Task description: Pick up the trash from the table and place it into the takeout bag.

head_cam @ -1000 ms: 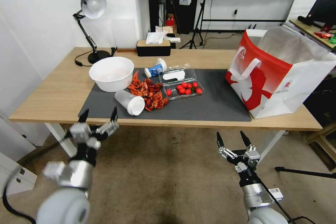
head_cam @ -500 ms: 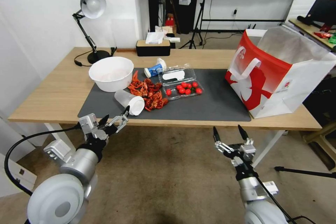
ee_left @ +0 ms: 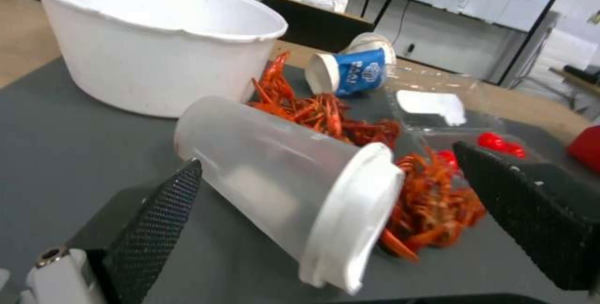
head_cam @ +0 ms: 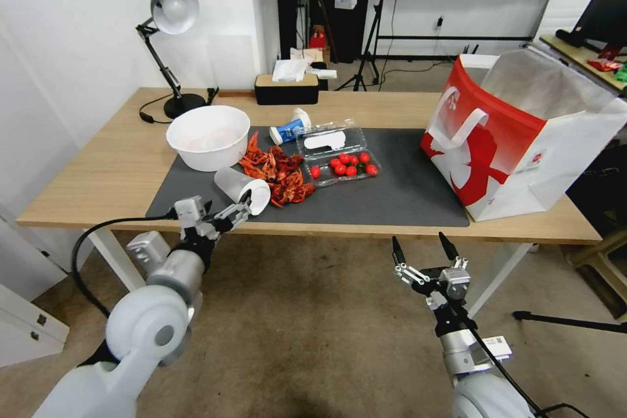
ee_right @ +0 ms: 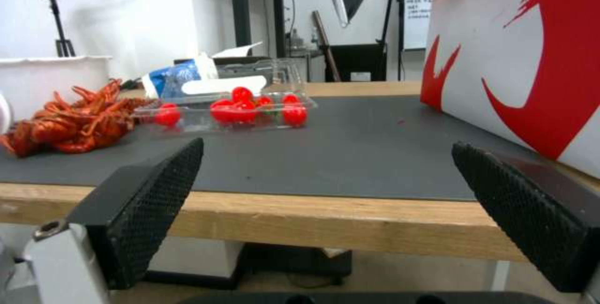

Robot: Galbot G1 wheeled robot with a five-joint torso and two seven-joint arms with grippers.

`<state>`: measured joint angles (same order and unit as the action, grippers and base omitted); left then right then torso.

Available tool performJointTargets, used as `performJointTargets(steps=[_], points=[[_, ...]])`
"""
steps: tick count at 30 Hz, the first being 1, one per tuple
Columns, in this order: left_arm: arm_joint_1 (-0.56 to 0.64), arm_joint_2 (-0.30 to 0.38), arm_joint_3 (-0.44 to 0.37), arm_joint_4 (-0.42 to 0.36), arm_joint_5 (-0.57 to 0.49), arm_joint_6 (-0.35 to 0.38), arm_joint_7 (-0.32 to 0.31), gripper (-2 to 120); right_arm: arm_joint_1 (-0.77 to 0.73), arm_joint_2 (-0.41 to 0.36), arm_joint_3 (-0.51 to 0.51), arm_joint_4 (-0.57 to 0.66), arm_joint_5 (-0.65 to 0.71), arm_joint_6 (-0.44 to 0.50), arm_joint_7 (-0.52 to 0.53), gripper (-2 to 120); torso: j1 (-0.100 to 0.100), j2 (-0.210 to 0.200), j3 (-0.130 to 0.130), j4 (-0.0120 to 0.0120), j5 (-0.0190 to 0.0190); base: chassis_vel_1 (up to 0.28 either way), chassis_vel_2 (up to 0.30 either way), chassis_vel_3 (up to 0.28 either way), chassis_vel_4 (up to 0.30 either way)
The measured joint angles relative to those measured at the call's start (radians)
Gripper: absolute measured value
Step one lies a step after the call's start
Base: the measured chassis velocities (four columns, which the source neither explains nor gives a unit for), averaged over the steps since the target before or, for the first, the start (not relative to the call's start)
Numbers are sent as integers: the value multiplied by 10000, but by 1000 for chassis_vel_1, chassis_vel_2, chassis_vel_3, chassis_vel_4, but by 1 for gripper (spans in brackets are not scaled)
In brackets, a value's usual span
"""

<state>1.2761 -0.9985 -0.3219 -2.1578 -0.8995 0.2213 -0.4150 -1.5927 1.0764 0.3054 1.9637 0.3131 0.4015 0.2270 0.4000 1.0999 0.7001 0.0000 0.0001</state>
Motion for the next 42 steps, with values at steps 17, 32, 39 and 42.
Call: performJointTargets(steps=[17, 32, 39, 42], points=[[-781, -91, 1026, 1192, 1289, -139, 844, 100, 54, -35, 158, -166, -24, -365, 338, 100, 0, 1, -2, 0, -1, 0, 0, 0, 0], [-1039, -268, 1211, 1934, 1807, -212, 285, 99, 18, -33, 203, -198, 12, -370, 346, 100, 0, 1, -1, 0, -1, 0, 0, 0, 0], [-1054, -302, 1213, 2034, 1813, -240, 127, 74, 32, -38, 205, -260, 19, -370, 350, 100, 0, 1, -1, 0, -1, 0, 0, 0, 0], [-1038, -283, 1219, 2025, 1806, -258, 124, 62, 28, -41, 213, -307, 20, -370, 361, 100, 1, 1, -1, 0, -1, 0, 0, 0, 0]])
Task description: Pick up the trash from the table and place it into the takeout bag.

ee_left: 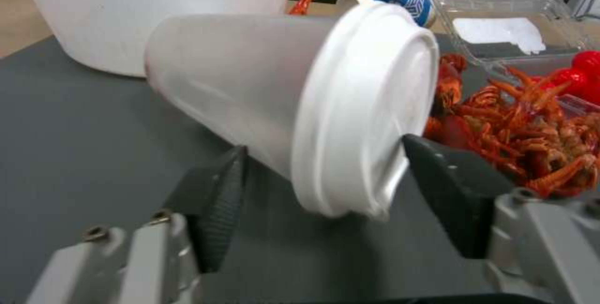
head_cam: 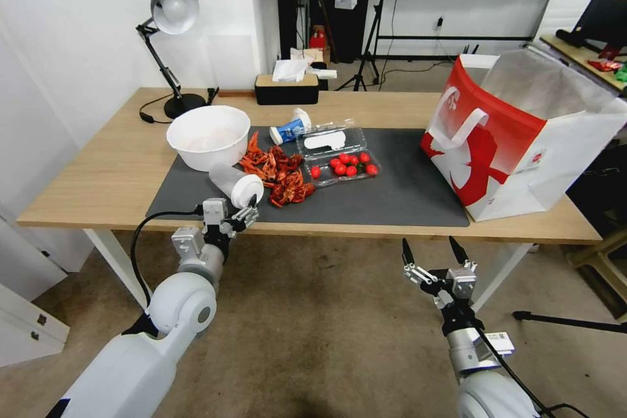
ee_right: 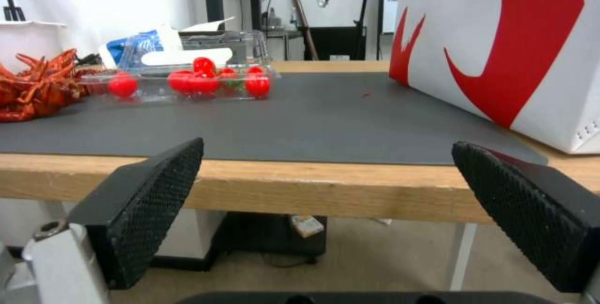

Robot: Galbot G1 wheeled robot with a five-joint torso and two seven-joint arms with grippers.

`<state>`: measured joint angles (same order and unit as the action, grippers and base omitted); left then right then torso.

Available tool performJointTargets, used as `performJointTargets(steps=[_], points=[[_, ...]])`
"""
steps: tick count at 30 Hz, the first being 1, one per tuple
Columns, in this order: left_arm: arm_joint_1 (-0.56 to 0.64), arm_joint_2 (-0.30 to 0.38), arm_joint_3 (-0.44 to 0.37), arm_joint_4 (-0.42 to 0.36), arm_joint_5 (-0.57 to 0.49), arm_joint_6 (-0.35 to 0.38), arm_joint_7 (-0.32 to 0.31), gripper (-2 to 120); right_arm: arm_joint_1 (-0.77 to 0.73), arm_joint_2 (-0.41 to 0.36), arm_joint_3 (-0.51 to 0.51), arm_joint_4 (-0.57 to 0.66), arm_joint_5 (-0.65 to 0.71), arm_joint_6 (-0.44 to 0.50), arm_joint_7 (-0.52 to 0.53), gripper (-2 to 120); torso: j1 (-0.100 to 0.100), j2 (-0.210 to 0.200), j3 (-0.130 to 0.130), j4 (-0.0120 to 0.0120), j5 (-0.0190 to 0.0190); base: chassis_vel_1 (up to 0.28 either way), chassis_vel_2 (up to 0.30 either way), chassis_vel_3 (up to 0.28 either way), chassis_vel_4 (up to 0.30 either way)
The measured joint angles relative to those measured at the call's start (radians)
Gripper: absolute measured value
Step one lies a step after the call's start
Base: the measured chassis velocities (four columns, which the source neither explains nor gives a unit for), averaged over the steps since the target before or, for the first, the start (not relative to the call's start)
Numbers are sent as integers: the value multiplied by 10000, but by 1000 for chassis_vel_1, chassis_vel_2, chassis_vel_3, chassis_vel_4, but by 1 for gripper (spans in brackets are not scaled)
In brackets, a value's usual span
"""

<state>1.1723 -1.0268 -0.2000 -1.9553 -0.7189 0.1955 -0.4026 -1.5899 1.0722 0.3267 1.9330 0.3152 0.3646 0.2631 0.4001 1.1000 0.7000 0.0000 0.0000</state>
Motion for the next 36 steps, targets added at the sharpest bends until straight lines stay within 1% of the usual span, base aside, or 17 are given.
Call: performJointTargets(steps=[2, 3, 7, 8, 10, 15, 20, 23, 25, 26, 28, 29, 30, 31, 33, 34, 36], points=[[13, 20, 1, -28, -9, -9, 0, 52, -15, 20, 0, -44, -1, 11, 2, 100, -1, 0, 0, 0, 0, 0, 0, 0, 0], [13, 20, 1, -28, -9, -9, 0, 52, -15, 20, 0, -44, -1, 11, 2, 100, -1, 0, 0, 0, 0, 0, 0, 0, 0], [49, 97, 4, -108, -22, -12, 8, 33, -15, 27, -4, -107, -5, 22, 9, 100, -1, 0, 0, 0, 0, 0, 0, 0, 0], [49, 97, 4, -108, -22, -12, 8, 33, -15, 27, -4, -107, -5, 22, 9, 100, -1, 0, 0, 0, 0, 0, 0, 0, 0], [50, 131, 2, -121, -49, -34, 18, 23, -3, 28, -5, -125, -7, 22, 12, 100, -1, 0, 0, 0, 0, 0, 0, 0, 0], [56, 154, -17, -121, -65, -108, 50, 15, 7, 31, -12, -156, -14, 23, 16, 100, -1, 0, 0, 0, 0, 0, 0, 0, 0], [110, 135, -30, -130, -52, -260, 117, 15, 7, 27, -17, -200, -21, 23, 17, 100, -1, 0, 0, -1, 0, 0, 0, 0, 0], [297, 143, -135, -398, 155, -482, 431, 15, 8, 25, -36, -219, -28, 23, 13, 100, 0, 0, 0, -1, -2, 0, 0, 0, 0], [720, 244, -386, -949, 572, -822, 1006, 15, 30, 32, -64, -224, -41, 23, 0, 100, -1, 0, 0, -1, 0, 0, 0, 0, 0], [720, 244, -386, -949, 572, -822, 1006, 15, 30, 32, -64, -224, -41, 23, 0, 100, -1, 0, 0, -1, 0, 0, 0, 0, 0], [1104, 410, -655, -1488, 1027, -1104, 1528, 15, 45, 38, -87, -221, -52, 24, -7, 100, -1, 0, 0, 2, 0, 0, 0, 0, 0], [1104, 410, -655, -1488, 1027, -1104, 1528, 15, 45, 38, -87, -221, -52, 24, -7, 100, -1, 0, 0, 2, 0, 0, 0, 0, 0], [1302, 633, -830, -1927, 1308, -1281, 1957, 15, 49, 43, -91, -184, -56, 24, -9, 100, -3, 0, 0, 3, 0, 0, 0, 0, 0], [1302, 633, -830, -1927, 1308, -1281, 1957, 15, 49, 43, -91, -184, -56, 24, -9, 100, -3, 0, 0, 3, 0, 0, 0, 0, 0], [1150, 1095, -972, -2416, 1515, -1441, 2533, 15, 29, 57, -90, -83, -95, 24, -9, 100, -4, 0, -1, 5, 1, 0, 0, 0, 0], [1150, 1095, -972, -2416, 1515, -1441, 2533, 15, 29, 57, -90, -83, -95, 24, -9, 100, -4, 0, -1, 5, 1, 0, 0, 0, 0], [304, 1743, -885, -2439, 1497, -1606, 2984, 15, -48, 110, -78, 53, -247, 26, -9, 100, -3, 0, 0, 1, -4, 0, 0, 0, 0]])
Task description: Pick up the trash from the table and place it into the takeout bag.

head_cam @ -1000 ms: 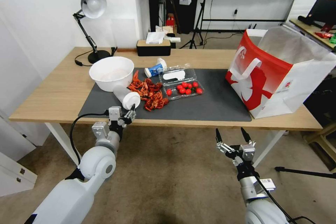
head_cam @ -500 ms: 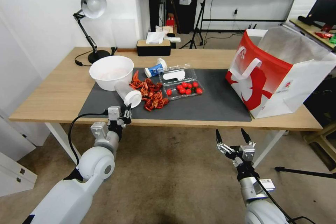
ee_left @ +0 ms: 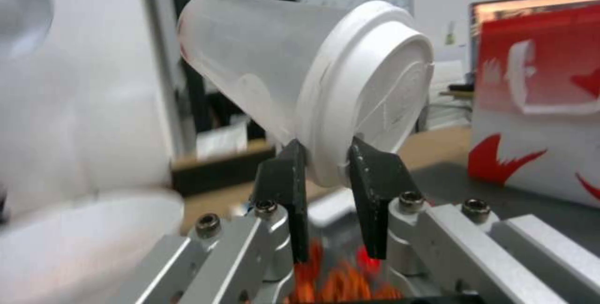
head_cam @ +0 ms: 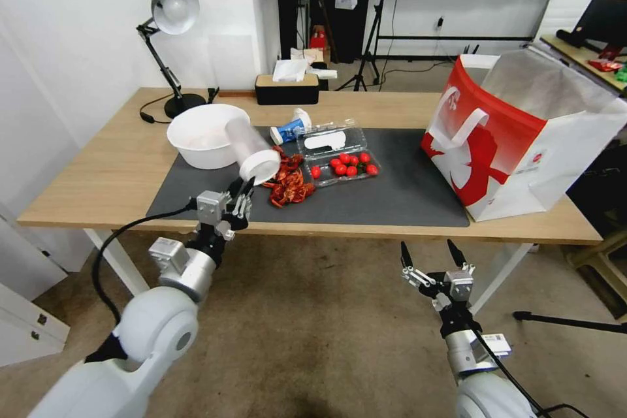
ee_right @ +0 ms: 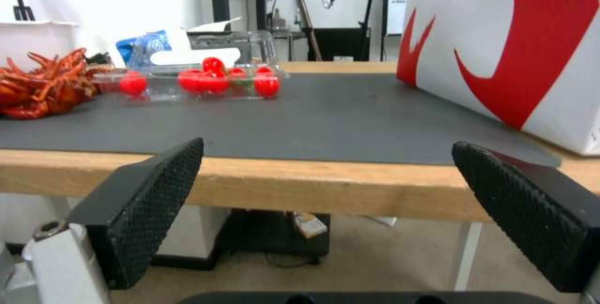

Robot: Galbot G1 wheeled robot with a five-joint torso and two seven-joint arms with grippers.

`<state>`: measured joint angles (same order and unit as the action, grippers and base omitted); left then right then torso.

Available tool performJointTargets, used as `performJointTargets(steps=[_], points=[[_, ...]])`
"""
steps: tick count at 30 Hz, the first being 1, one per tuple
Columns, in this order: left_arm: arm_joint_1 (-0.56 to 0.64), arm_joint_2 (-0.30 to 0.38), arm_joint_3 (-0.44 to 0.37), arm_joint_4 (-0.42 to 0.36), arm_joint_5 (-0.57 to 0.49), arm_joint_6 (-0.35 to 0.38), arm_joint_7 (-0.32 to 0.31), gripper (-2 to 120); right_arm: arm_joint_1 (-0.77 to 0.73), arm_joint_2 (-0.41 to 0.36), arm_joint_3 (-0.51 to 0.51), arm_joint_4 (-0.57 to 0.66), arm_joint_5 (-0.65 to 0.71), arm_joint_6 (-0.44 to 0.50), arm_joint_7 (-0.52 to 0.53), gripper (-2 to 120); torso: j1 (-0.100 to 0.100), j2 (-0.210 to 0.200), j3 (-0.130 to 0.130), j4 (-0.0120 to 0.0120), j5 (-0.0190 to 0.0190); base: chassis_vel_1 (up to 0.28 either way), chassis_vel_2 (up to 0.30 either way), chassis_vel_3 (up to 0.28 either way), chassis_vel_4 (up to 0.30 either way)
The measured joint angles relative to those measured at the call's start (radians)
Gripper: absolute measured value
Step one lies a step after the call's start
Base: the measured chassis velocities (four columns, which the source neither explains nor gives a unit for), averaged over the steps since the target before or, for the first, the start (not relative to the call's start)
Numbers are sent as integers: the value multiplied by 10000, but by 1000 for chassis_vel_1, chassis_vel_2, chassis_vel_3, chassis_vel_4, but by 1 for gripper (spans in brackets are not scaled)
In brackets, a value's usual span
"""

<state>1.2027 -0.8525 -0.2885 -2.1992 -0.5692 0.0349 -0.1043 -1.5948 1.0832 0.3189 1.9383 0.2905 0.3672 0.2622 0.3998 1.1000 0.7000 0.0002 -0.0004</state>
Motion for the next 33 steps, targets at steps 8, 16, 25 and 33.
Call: performJointTargets(steps=[8, 16, 25, 33], points=[[-6099, 1178, 3467, 1848, -1649, -65, 384, 15, -264, 215, 130, 355, -349, 249, 7, 100, 1, 0, 2, -4, -1, 0, 0, 0, 0], [-11147, -948, 7380, 4160, -2738, 87, 400, 13, -352, 511, 222, 472, -595, 224, 14, 100, 4, -1, 2, -6, 5, 0, 0, 0, 0], [-13161, -4148, 9224, 6974, -2920, 331, 538, 13, -310, 721, 319, 464, -709, 126, 41, 100, 5, -2, 2, 2, 4, 0, 0, 0, 0], [-13569, -5545, 9811, 8064, -2591, 645, 475, 13, -295, 756, 349, 296, -702, 120, 52, 100, 3, -2, 2, -4, 10, 0, 0, 0, 0]])
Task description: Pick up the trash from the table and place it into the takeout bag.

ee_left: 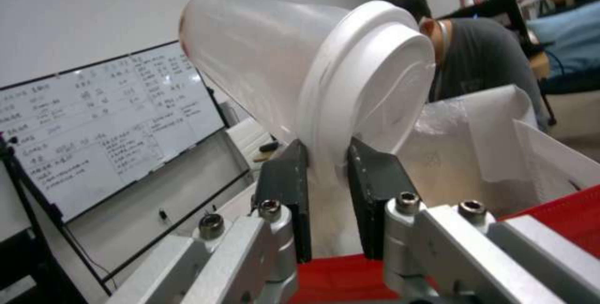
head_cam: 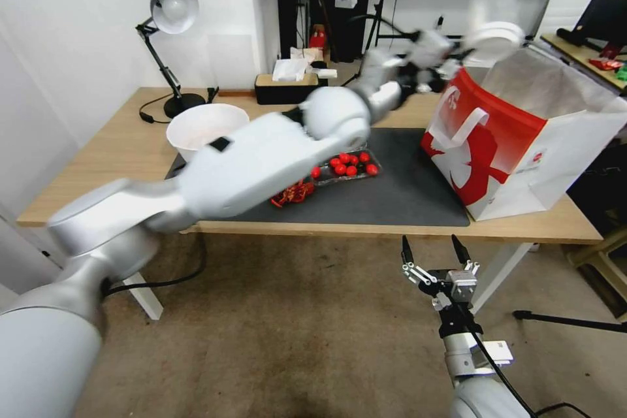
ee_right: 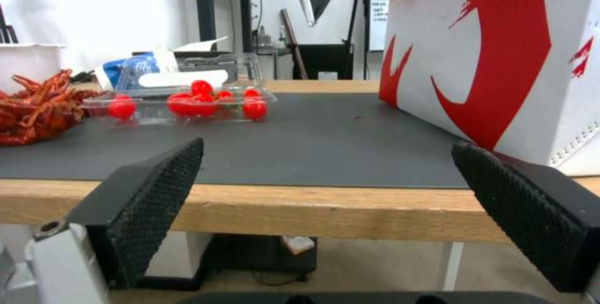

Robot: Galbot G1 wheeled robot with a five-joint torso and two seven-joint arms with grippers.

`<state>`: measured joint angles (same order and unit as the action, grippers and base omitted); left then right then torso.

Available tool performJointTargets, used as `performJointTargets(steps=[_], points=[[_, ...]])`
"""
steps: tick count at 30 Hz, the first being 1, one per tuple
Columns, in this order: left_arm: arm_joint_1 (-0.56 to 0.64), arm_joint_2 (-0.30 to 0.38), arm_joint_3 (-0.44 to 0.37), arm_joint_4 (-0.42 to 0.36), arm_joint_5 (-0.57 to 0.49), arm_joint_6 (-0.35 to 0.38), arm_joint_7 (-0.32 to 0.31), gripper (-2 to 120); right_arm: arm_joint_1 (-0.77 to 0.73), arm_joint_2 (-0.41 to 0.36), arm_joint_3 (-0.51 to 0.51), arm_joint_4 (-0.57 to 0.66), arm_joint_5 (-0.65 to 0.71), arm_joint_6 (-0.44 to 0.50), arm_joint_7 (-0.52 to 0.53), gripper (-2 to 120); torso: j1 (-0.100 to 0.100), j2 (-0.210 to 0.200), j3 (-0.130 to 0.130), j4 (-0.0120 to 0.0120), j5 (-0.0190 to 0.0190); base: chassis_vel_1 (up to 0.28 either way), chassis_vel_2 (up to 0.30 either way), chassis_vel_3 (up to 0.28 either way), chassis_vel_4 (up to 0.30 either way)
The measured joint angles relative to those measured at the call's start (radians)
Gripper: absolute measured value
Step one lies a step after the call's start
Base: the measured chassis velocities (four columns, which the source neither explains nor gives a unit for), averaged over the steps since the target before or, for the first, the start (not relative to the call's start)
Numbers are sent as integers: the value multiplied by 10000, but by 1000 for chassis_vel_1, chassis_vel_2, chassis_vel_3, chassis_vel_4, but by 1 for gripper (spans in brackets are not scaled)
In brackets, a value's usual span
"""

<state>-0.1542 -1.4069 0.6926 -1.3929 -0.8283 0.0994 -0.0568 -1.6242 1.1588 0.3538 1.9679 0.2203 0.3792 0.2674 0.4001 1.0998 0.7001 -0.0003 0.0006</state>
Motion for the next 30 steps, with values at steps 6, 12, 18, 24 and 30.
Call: performJointTargets(steps=[6, 12, 18, 24, 30], points=[[-275, -828, 626, 731, 926, 360, 34, 13, -33, -84, 105, -241, 82, 185, 2, 100, -1, 1, -1, 4, -4, 0, 0, 0, 0], [-392, -1058, 783, 894, 1009, 460, 0, 13, -65, -165, 126, -267, 238, 262, -2, 100, -1, 1, -2, 2, -4, 0, 0, 0, 0], [-527, -1019, 917, 813, 999, 639, -214, 26, -79, -181, 127, -303, 305, 314, -14, 100, -2, 1, -2, 3, -6, 0, 0, 0, 0], [-574, -905, 947, 654, 917, 647, -431, 50, -71, -187, 114, -317, 315, 349, -24, 100, -2, 2, -2, 3, -6, 0, 0, 0, 0], [-527, -534, 909, 131, 440, 629, -670, 73, -60, -166, 53, -270, 315, 352, -28, 100, -2, 2, -1, 2, -6, 0, 0, 0, 0]])
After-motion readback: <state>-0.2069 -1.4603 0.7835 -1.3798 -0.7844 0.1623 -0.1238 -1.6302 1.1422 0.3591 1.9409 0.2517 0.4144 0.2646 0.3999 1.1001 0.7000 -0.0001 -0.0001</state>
